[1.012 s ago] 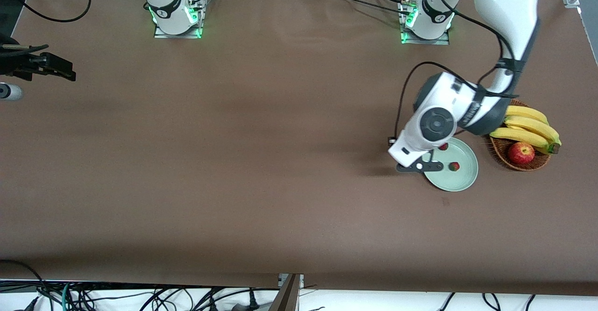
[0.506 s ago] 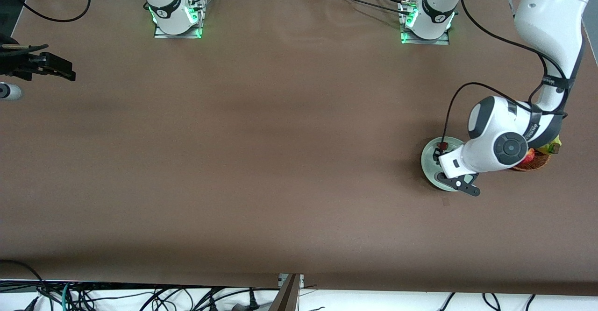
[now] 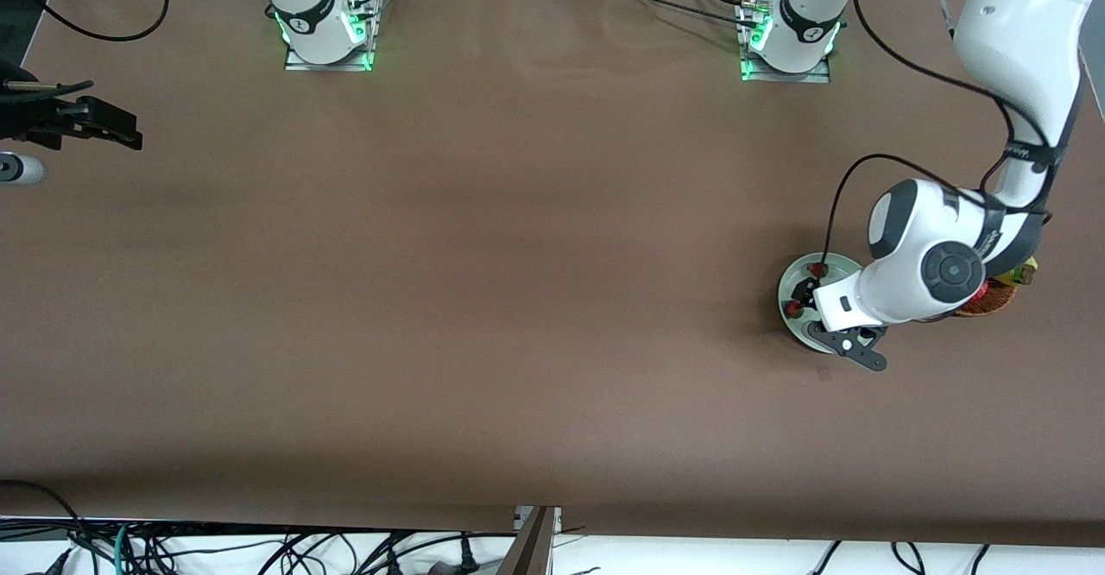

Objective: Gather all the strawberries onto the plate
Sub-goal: 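Carry the strawberry over the plate and open the left gripper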

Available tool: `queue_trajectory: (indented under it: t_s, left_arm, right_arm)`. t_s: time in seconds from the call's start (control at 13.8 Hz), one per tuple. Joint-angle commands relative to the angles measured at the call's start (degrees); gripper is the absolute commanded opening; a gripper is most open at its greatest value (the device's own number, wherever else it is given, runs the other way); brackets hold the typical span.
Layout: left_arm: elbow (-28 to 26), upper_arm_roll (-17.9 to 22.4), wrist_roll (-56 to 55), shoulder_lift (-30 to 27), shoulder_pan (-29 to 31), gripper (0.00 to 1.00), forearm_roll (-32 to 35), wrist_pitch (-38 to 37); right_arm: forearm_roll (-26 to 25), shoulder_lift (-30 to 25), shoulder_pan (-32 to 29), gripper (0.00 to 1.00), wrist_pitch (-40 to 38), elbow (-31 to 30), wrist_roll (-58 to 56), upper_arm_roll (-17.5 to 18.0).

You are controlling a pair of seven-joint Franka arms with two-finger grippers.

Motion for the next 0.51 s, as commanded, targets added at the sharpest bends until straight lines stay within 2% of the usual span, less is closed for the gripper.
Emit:
queue_trajectory:
  t_s: [0.0, 0.14, 0.36, 0.43]
  left_arm:
    - [1.84, -1.32, 0.01, -7.26, -0.15, 1.00, 0.15, -7.92]
    - [7.28, -1.77, -0.16, -8.33, -0.06, 1.00, -1.42, -14.78]
    - [18.79, -1.33, -0.08, -8.42, -0.58, 1.00, -4.15, -26.47]
    - [19.09, -0.80, -1.12, -10.51, -2.15, 1.00, -4.33, -26.94]
  right_arm:
    - [-0.10, -0.86, -0.10, 1.00, 0.16, -0.16, -0.24, 0.16]
    - [-0.10, -0.86, -0.10, 1.00, 0.16, -0.16, -0.24, 0.16]
    - [-0.10, -0.86, -0.19, 1.00, 0.16, -0.25, -0.59, 0.16]
    - [-0.10, -0.86, -0.28, 1.00, 0.16, -0.16, -0.59, 0.16]
